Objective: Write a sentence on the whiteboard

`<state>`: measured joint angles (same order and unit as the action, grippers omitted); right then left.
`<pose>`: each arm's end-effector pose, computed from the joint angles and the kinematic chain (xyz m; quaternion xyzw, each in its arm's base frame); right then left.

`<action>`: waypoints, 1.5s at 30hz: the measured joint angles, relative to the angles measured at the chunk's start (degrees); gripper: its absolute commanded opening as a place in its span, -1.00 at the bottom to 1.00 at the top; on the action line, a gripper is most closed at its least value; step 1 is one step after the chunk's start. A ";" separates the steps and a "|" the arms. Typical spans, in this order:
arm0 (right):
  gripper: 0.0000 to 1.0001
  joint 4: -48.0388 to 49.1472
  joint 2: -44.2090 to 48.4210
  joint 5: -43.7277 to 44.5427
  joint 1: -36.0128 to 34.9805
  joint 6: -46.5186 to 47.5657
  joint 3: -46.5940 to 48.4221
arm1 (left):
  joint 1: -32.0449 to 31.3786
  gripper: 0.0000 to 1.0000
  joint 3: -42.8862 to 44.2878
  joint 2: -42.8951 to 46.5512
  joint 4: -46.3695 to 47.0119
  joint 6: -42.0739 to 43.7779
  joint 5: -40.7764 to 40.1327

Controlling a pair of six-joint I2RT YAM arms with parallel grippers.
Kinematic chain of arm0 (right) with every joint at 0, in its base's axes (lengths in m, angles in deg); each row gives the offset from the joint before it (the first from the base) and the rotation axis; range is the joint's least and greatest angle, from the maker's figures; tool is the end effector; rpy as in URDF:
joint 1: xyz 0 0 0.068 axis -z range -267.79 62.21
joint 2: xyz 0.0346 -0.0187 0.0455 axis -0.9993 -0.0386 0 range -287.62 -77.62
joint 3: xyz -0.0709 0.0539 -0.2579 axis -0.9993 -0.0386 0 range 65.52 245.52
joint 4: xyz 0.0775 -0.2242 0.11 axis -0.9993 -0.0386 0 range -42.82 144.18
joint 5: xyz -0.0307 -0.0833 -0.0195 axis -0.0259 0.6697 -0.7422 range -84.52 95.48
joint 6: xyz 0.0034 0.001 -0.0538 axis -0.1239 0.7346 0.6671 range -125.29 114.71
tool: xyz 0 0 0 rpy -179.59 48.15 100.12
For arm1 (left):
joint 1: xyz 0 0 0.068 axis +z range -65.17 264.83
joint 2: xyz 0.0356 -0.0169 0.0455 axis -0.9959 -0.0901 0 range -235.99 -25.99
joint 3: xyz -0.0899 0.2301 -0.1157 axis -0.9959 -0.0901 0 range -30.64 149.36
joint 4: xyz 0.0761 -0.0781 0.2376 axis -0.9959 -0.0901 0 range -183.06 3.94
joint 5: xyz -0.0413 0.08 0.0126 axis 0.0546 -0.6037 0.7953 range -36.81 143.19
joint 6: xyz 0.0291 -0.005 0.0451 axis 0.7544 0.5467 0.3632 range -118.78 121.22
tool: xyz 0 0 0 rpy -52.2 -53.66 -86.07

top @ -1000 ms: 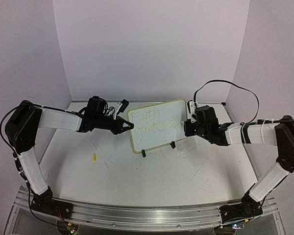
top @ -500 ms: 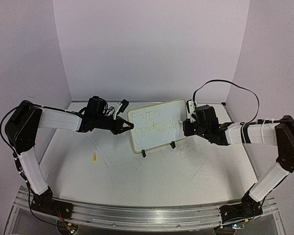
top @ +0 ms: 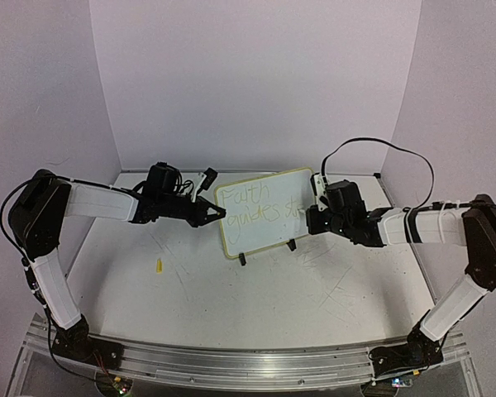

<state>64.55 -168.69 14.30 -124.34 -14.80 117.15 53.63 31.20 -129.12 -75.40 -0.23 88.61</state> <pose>0.2825 0.2027 0.2151 -0.1630 0.8447 0.1367 0.4911 0.3249 -0.2209 0.2016 0.3580 0.7612 -0.3862 0.3784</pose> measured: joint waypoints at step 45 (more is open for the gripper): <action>-1.00 2.34 1.48 3.30 1.22 1.13 0.57 | 0.00 -1.00 0.02 0.02 0.00 0.13 0.07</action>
<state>66.90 -167.22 17.60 -123.12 -13.67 117.73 53.63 31.23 -129.10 -75.40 -0.10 88.68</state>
